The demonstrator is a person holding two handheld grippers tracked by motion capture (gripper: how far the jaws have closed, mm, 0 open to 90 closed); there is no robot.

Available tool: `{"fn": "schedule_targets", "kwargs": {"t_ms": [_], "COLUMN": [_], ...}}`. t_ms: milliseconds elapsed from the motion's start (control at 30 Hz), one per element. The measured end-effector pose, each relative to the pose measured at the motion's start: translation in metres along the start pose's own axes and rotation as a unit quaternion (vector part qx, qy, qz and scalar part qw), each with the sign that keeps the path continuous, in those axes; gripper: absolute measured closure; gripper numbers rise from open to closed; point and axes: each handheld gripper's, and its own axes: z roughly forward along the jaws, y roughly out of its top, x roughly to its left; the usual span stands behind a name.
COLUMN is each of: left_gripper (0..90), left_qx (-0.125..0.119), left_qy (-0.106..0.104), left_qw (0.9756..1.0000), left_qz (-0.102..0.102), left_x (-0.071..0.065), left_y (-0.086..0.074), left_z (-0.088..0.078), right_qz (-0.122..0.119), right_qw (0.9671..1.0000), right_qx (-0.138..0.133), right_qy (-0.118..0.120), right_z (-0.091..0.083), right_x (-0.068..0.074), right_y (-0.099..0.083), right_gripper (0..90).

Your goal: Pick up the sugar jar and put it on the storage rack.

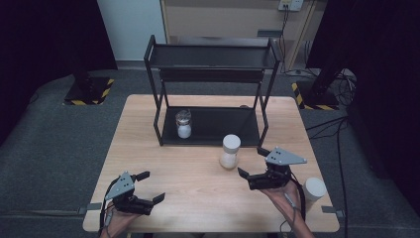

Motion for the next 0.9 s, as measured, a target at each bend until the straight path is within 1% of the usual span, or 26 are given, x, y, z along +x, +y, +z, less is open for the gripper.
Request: {"fn": "schedule_targets", "kwargs": {"t_ms": [133,300,500,600,667,900], "left_gripper": [1.2,1.2,1.2,1.2,1.3,1.3], "left_qx": [0.003,0.004,0.005,0.003,0.003,0.004], "left_qy": [0.007,0.011,0.019,0.023,0.025,0.027], "left_qw": [1.0000,0.9999,0.9998,0.9996,0.9996,0.9995], "left_qz": [-0.002,-0.003,-0.010,-0.014,-0.015,-0.014], "left_x": [-0.001,-0.002,-0.003,-0.003,-0.003,-0.003], "left_y": [0.000,0.000,-0.001,-0.002,-0.002,-0.003], "left_z": [-0.001,-0.002,-0.006,-0.007,-0.007,-0.007], "right_qz": [0.006,0.008,0.009,0.013,0.015,0.020], "right_qw": [1.0000,0.9999,0.9998,0.9998,0.9997,0.9992], "right_qx": [0.001,0.004,0.017,0.018,0.020,0.036], "right_qy": [0.004,0.006,0.003,0.002,0.002,-0.002], "right_z": [0.010,0.023,0.038,0.044,0.046,0.064], "right_x": [-0.006,-0.010,-0.014,-0.017,-0.019,-0.025], "right_y": [0.004,0.008,0.011,0.012,0.012,0.014], "right_gripper": [4.1,4.2,4.2,4.1,4.2,4.5]}}
